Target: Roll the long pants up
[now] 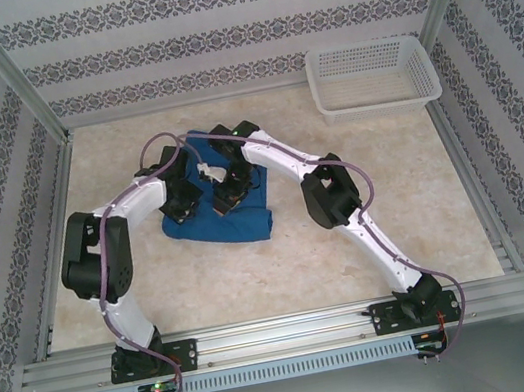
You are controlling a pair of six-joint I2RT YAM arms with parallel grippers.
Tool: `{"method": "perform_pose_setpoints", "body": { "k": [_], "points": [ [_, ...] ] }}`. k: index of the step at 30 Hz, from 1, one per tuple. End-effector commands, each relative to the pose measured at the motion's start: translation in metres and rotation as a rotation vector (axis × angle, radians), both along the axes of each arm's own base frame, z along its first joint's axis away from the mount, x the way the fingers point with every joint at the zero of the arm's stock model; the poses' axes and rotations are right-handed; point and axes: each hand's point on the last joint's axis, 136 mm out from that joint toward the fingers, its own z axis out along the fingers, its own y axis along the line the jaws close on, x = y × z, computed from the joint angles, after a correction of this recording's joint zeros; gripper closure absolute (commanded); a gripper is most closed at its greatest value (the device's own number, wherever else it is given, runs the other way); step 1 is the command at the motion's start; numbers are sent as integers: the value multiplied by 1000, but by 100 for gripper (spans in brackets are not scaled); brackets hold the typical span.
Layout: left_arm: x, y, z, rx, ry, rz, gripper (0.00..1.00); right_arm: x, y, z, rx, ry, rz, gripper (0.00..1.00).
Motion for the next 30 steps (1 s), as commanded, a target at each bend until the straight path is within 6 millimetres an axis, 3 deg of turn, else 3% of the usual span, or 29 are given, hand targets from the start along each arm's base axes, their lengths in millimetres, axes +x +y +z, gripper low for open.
{"method": "perform_pose_setpoints", "body": {
  "k": [1,4,6,8,11,13,17,23,26,30],
  "points": [
    [-3,11,-25,72,48,35,100,22,-25,20,-81,-139,-36,68],
    [-4,11,-30,76,59,39,100,31,-38,48,-104,-239,-59,73],
    [-5,12,-30,81,61,37,100,34,-43,72,-105,-303,-79,100],
    [-4,12,-29,84,59,38,100,28,-44,95,-79,-332,-101,100],
    [-1,12,-27,81,58,40,100,11,-43,108,-77,-365,-111,100],
    [1,11,-26,76,54,41,100,-3,-42,106,-90,-389,-104,100],
    [2,10,-23,74,52,34,100,-21,-52,83,-150,-393,-104,100],
    [1,11,-19,80,55,31,100,-35,-66,51,-222,-344,-92,100],
    [-1,14,-15,95,48,29,100,-40,-77,33,-266,-335,-93,100],
    [-3,15,-12,97,45,26,100,-28,-85,18,-287,-334,-113,100]
  ]
}}
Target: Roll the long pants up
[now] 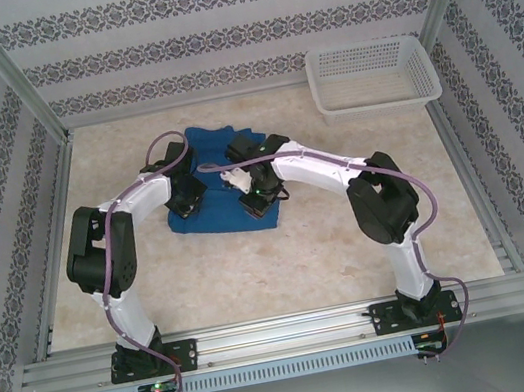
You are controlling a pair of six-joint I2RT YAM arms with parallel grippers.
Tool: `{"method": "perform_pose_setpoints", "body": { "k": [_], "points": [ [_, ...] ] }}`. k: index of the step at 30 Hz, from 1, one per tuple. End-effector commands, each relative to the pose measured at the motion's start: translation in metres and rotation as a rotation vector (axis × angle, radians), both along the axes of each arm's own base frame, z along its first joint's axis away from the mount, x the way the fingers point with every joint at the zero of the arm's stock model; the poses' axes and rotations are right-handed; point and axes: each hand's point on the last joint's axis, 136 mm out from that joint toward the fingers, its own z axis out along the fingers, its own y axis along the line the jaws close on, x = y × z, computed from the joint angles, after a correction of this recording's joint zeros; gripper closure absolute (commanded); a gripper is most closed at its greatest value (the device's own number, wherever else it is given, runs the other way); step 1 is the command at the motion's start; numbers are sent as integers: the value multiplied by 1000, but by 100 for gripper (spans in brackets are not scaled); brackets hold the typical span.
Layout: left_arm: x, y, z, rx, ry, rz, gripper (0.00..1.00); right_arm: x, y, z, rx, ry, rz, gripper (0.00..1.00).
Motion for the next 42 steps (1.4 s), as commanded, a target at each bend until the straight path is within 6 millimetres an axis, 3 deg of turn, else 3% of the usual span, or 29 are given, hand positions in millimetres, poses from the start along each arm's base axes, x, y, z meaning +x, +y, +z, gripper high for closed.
{"method": "perform_pose_setpoints", "body": {
  "k": [1,5,9,11,13,14,16,17,18,21,24,34,42],
  "points": [
    [-19,25,-12,100,78,26,100,21,-6,-16,-24,-26,-46,100],
    [-22,26,-8,102,76,23,100,43,-8,-40,-25,16,-82,100],
    [-26,30,-3,113,68,24,100,49,-10,-69,-46,65,-89,100],
    [-27,32,-1,119,67,25,100,47,-11,-74,-54,66,-69,100],
    [-28,34,-1,124,67,27,100,45,-8,-66,-45,27,-39,100],
    [-28,34,0,126,66,26,100,43,-5,-55,-31,-10,-23,94],
    [-27,35,0,126,64,28,100,40,0,-32,-22,-104,5,53],
    [-25,35,0,125,63,24,100,38,2,-18,-26,-157,19,39],
    [-24,35,-1,126,67,23,100,35,4,-5,-42,-215,32,32],
    [-22,31,-5,116,78,19,100,17,18,24,-69,-359,101,27],
    [-20,29,-8,100,81,22,100,6,29,34,-143,-528,189,26],
    [-16,30,1,126,78,-26,100,16,25,-19,-381,-631,346,23],
    [-21,38,6,146,72,-26,100,29,13,-39,-464,-699,414,22]
  ]
}}
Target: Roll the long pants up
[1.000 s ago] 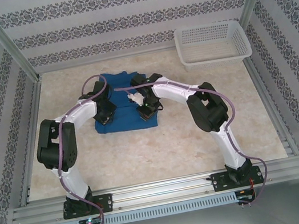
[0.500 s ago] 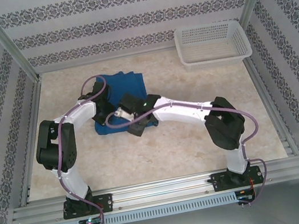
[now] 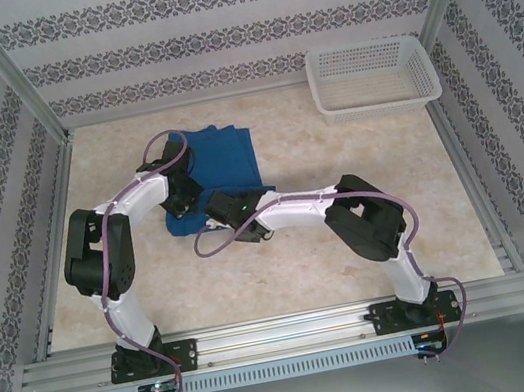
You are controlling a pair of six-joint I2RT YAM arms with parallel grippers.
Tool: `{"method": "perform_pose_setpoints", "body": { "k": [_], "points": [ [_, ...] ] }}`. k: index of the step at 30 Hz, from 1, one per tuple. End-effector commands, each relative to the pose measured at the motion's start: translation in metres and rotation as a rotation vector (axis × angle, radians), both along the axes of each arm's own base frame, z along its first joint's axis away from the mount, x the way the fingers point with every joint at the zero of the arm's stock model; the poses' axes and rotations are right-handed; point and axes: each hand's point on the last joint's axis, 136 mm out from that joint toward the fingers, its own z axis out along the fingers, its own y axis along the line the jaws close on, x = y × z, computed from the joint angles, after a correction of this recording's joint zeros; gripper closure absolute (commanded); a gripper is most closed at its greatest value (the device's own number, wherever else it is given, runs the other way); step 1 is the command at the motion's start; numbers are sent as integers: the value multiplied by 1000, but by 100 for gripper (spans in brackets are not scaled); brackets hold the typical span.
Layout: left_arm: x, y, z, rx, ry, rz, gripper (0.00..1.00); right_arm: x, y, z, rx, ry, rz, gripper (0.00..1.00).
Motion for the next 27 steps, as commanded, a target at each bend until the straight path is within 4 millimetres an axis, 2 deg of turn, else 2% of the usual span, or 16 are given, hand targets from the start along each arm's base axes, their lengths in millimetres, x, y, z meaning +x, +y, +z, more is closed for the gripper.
{"method": "perform_pose_setpoints", "body": {
  "k": [1,5,7,11,14,17,21,27],
  "points": [
    [-15,25,-2,78,57,13,100,16,-7,-2,-46,-82,20,22],
    [-16,25,-5,70,65,12,100,23,-6,-14,-61,-106,37,24],
    [-16,24,-7,68,67,12,100,25,-3,-19,-53,-106,40,32],
    [-15,25,-6,68,67,11,100,27,6,-27,-40,-83,47,66],
    [-13,25,-5,68,66,6,100,27,9,-30,-28,-50,47,100],
    [-11,25,-3,70,63,1,100,23,8,-25,-18,-11,40,100],
    [-7,25,-2,67,66,-3,100,11,4,-10,5,69,27,100],
    [0,24,-1,54,65,-12,100,-26,-7,22,24,285,6,100]
  ]
}}
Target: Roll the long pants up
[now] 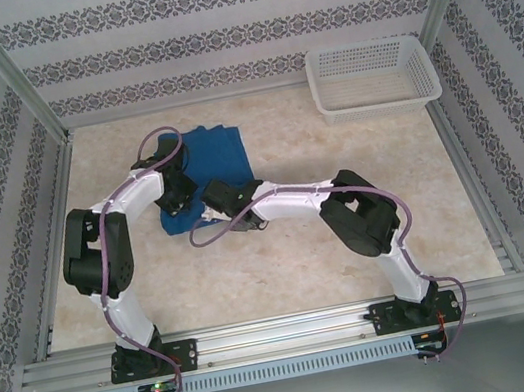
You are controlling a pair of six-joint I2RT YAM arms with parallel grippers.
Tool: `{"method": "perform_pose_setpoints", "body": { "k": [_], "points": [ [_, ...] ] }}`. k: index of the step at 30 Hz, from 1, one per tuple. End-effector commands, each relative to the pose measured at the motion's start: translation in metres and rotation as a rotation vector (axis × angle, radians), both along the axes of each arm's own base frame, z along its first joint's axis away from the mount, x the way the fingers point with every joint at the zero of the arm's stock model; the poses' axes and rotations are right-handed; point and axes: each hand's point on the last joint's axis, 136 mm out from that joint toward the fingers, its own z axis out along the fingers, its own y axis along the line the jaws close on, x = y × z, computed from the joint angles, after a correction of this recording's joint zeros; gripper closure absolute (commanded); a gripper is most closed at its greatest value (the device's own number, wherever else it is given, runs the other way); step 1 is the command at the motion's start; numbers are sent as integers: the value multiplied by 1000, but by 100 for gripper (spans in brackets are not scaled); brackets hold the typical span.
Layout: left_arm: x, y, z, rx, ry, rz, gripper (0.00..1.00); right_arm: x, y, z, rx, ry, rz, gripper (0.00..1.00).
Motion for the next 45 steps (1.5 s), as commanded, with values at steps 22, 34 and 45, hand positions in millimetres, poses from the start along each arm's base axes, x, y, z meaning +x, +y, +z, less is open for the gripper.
{"method": "perform_pose_setpoints", "body": {
  "k": [22,34,45],
  "points": [
    [3,7,5,6,57,-31,100,-121,-3,90,210,970,-119,100],
    [5,22,33,31,10,-25,100,-87,6,47,313,1140,-226,100],
    [-9,41,110,76,-143,-19,100,-49,6,49,369,1093,-272,100]
  ]
}}
